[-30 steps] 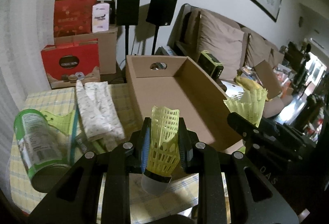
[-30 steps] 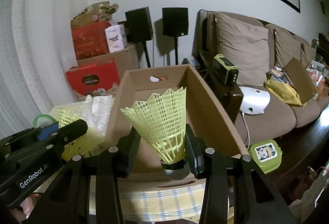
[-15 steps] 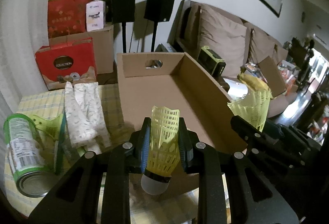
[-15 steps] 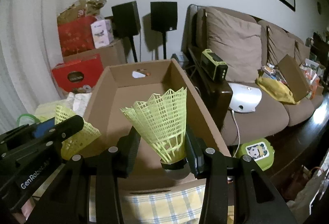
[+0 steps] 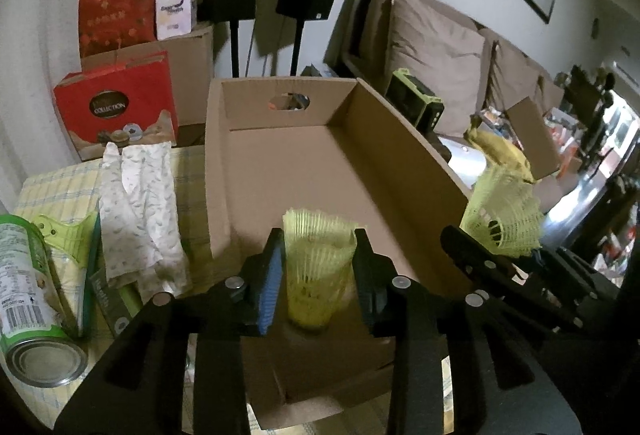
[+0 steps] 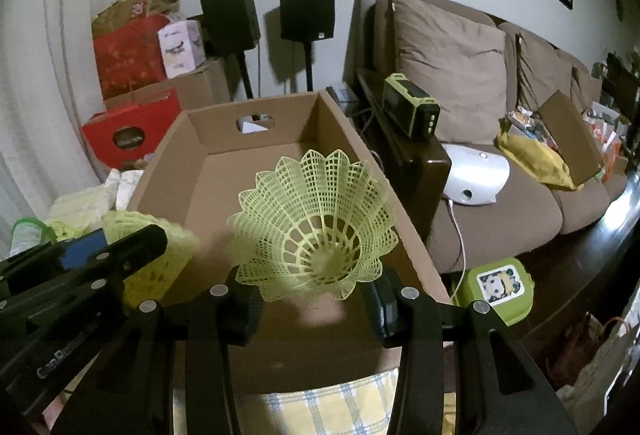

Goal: Organize objects
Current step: 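Carry both shuttlecocks over the cardboard box and open the right gripper to drop its shuttlecock, then lower the left gripper's shuttlecock into the box and open the left gripper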

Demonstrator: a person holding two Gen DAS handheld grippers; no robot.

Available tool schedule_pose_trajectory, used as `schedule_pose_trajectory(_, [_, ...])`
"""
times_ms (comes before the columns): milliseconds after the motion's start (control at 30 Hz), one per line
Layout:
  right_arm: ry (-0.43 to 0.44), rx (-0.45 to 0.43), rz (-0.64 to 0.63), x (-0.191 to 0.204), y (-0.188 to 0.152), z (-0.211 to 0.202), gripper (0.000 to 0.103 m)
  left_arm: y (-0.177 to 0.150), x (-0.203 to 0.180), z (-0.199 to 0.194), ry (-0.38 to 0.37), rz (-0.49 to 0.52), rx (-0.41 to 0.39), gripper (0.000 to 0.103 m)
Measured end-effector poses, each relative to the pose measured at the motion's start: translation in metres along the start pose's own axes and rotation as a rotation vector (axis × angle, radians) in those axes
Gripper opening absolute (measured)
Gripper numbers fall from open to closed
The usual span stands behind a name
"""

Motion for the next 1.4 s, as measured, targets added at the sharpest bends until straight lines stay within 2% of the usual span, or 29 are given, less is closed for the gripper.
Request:
schedule_pose_trajectory(100, [-0.007,0.009,0.003,-0.003,-0.002,0.003,0.05,-0.001,0.001,-0.001,0.008,0.009,-0.002,0.033])
schedule_pose_trajectory(233, [-0.011,0.01,0.01,-0.004,-0.002,0.004,0.051,-0.002,0.004,-0.003,0.014,-0.001,-0.006,0.035])
schedule_pose_trajectory(333, [-0.012,0.011,0.012,-0.005,0.0,0.007,0.055,-0.002,0.005,-0.003,0.016,0.001,-0.007,0.04])
schedule_pose_trajectory(533, [-0.015,0.027,0.019,-0.01,0.008,0.018,0.055,0.009,0.004,0.002,0.026,0.014,-0.007,0.04])
schedule_pose_trajectory(633, [-0.01,0.04,0.028,-0.013,0.008,0.021,0.069,0.015,0.006,0.001,0.029,0.009,-0.012,0.042])
schedule_pose_trajectory(800, [-0.036,0.022,0.008,-0.011,0.008,0.016,0.078,0.016,0.011,-0.002,0.03,-0.003,-0.025,0.054])
schedule_pose_trajectory(933, [-0.021,0.024,0.013,-0.011,0.009,0.017,0.087,0.014,0.014,-0.004,0.028,-0.016,-0.029,0.061])
schedule_pose_trajectory(1033, [-0.038,0.023,-0.006,-0.009,0.01,0.017,0.088,0.014,0.018,-0.006,0.034,-0.026,-0.032,0.069])
schedule_pose_trajectory(1100, [-0.042,0.022,-0.014,-0.008,0.01,0.016,0.094,0.013,0.022,-0.008,0.038,-0.037,-0.042,0.076])
schedule_pose_trajectory(1133, [-0.038,0.022,-0.014,-0.007,0.01,0.016,0.1,0.013,0.024,-0.009,0.041,-0.043,-0.048,0.076])
schedule_pose_trajectory(1167, [-0.037,0.02,-0.015,-0.007,0.01,0.016,0.102,0.013,0.026,-0.01,0.043,-0.048,-0.048,0.076])
schedule_pose_trajectory(1367, [-0.061,0.015,-0.043,-0.001,0.009,0.011,0.102,0.013,0.035,-0.012,0.059,-0.055,-0.044,0.078])
schedule_pose_trajectory(1400, [-0.063,0.015,-0.042,-0.001,0.009,0.01,0.102,0.012,0.037,-0.013,0.07,-0.052,-0.046,0.086])
Point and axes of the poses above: each gripper's, at about its wrist camera, not at the fingertips, and z roughly the way its jaws point, x to its left, y to its top, the point moved 2 cm from there along z, roughly the way its jaws point, and after that the axes turned 1 degree about -y, right-handed, at the moved point
